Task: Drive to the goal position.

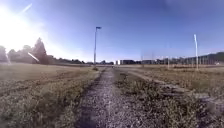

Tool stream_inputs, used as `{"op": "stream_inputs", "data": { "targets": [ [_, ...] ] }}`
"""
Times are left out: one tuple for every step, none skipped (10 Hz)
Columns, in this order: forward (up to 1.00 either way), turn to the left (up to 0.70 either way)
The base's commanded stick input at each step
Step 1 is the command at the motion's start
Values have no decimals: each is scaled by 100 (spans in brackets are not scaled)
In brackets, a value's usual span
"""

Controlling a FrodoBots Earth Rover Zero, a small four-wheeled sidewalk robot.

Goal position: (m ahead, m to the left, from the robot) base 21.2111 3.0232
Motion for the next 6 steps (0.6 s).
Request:
{"op": "stream_inputs", "data": {
  "targets": [
    [50, 0],
    [50, 0],
    [50, 0],
    [50, 0],
    [50, 0],
    [50, 0]
  ]
}}
